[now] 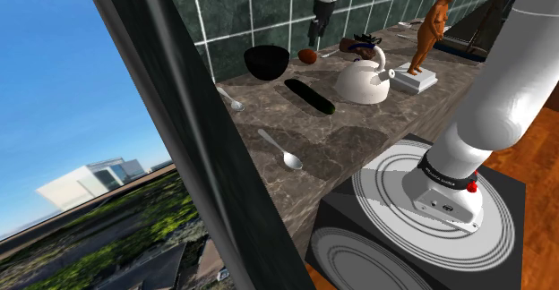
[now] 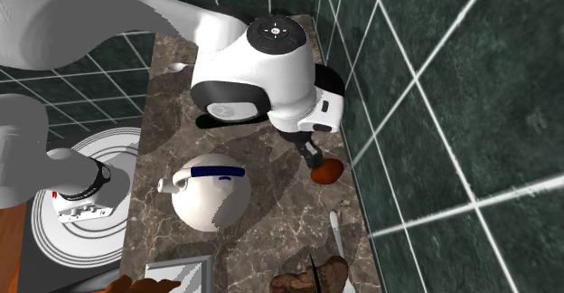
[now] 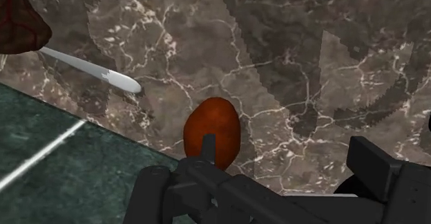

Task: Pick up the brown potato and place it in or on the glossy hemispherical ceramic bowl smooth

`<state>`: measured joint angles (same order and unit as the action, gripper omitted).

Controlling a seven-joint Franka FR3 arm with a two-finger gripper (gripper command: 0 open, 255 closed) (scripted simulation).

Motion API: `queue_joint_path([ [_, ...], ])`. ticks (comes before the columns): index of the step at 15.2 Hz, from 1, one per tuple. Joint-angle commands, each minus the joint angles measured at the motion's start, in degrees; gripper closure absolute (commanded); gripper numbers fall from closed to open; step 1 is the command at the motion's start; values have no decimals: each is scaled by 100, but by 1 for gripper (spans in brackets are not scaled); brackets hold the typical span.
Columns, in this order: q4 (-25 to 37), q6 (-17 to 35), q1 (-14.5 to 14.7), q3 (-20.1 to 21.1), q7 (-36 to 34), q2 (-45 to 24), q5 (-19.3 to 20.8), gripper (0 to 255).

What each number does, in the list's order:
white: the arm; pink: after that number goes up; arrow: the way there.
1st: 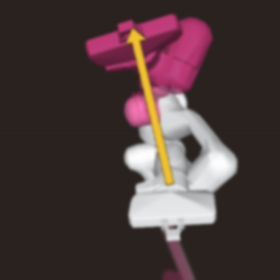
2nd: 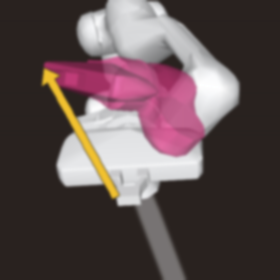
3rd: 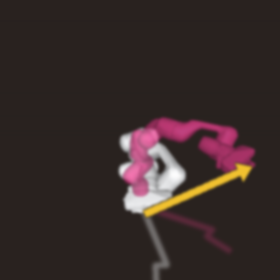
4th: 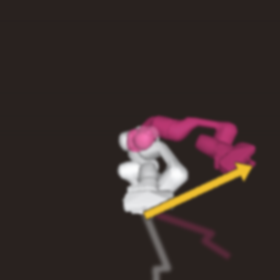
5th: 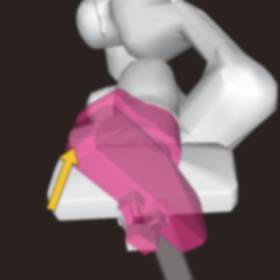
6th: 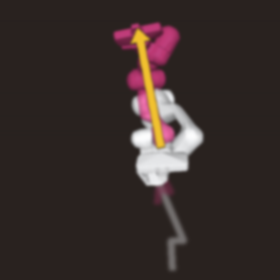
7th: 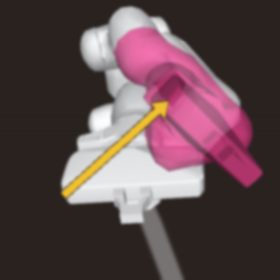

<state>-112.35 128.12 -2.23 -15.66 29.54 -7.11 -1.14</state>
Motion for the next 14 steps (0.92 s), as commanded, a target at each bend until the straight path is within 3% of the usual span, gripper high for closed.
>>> queue_joint_path([
  [1,357,62,-92,-13,258,-460,-188,0],
  [7,1626,18,-413,102,783,-1796,-614,0],
  [14,1577,391,-465,161,842,-2128,-713,0],
])
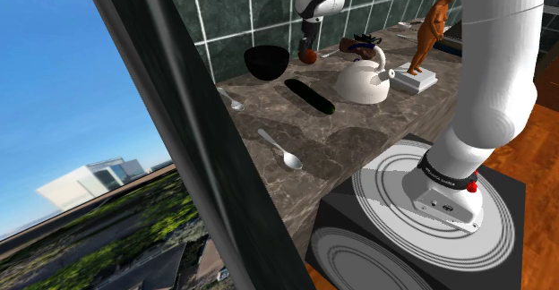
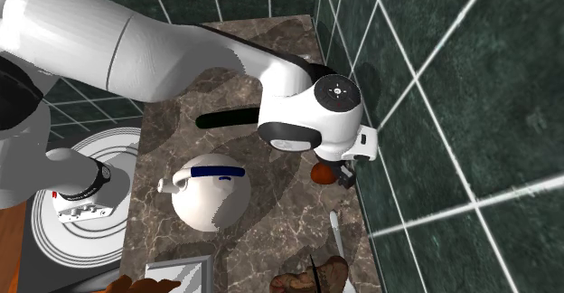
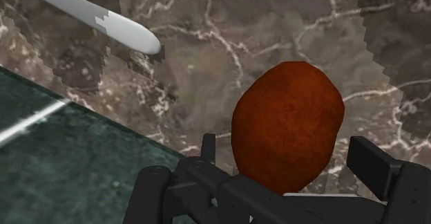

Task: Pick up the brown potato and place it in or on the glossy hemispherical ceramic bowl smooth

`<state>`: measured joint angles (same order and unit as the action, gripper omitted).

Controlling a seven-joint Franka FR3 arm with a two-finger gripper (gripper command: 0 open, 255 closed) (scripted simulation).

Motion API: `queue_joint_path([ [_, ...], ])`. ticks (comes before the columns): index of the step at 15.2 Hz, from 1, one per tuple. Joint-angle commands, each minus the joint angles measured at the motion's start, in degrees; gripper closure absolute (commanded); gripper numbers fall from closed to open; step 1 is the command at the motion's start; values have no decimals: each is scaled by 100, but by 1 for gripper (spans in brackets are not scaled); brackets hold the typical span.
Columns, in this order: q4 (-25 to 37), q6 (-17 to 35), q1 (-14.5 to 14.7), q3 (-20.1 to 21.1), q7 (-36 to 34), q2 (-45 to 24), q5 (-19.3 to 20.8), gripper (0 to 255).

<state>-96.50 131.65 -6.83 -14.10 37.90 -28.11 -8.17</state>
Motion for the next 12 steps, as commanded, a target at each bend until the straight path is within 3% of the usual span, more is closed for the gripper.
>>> queue_joint_path([
  [1,-10,68,-9,10,11,-57,-18,0],
  [8,-9,67,-9,10,11,-57,-18,0],
  [9,-9,67,-9,10,11,-57,-18,255],
  [12,-9,67,-9,10,11,-57,-17,255],
])
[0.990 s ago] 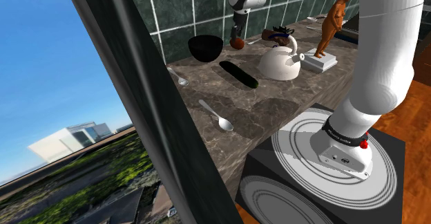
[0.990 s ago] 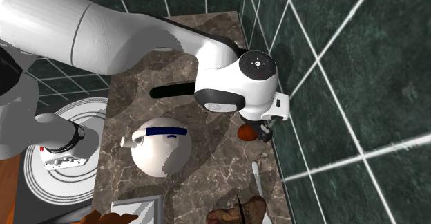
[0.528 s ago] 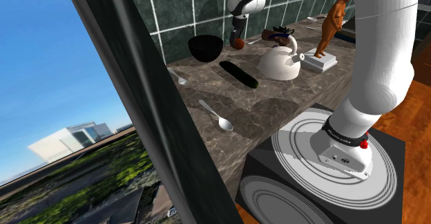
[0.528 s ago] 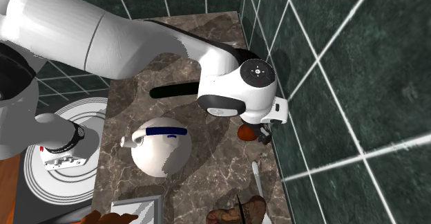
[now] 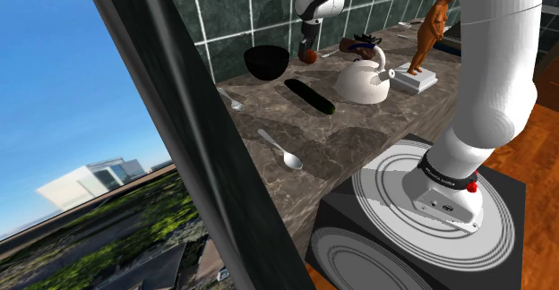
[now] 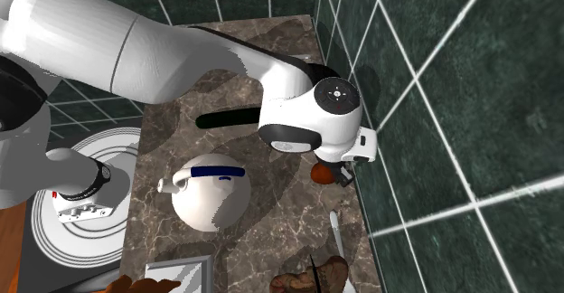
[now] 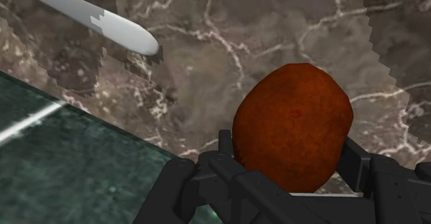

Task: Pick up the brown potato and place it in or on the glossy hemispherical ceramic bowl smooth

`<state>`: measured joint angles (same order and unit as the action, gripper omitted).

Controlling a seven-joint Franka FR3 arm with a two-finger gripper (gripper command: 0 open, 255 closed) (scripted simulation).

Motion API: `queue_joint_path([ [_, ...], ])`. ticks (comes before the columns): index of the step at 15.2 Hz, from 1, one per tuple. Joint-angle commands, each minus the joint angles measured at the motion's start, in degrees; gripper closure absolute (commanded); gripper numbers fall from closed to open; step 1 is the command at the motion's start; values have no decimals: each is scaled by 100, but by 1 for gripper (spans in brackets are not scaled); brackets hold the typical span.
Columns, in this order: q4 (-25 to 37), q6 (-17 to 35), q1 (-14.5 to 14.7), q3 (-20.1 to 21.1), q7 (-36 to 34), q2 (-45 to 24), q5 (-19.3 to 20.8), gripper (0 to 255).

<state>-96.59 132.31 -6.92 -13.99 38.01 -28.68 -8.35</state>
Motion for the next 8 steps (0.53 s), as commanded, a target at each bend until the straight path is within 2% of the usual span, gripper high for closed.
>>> queue_joint_path([
  [1,0,0,0,0,0,0,0,255],
  [8,45,-118,9,-15,-15,75,25,255],
])
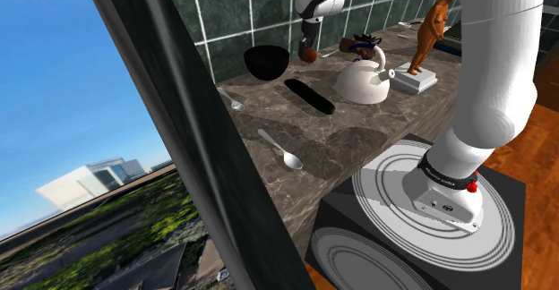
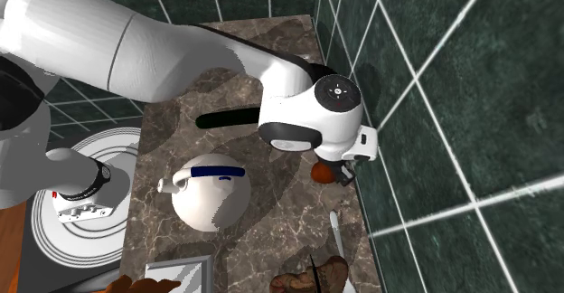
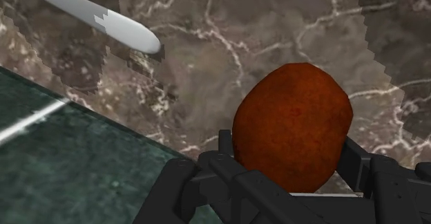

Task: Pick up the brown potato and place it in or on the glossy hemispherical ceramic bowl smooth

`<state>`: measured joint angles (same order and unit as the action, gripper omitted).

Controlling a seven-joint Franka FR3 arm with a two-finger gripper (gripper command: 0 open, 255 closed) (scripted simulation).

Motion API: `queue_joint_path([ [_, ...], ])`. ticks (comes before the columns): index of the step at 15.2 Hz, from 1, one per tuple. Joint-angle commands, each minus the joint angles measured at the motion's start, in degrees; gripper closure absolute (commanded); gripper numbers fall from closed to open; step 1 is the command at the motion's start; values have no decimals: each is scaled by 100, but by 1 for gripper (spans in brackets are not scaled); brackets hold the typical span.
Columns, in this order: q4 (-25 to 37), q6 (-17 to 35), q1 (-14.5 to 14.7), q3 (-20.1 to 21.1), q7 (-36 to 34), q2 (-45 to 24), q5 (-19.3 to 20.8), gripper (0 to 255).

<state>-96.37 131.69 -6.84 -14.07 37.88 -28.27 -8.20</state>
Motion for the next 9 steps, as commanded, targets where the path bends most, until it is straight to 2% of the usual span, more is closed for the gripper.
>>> queue_joint_path([
  [1,50,-117,5,-14,-10,69,22,255],
  [9,306,-618,29,-63,-66,321,111,255],
])
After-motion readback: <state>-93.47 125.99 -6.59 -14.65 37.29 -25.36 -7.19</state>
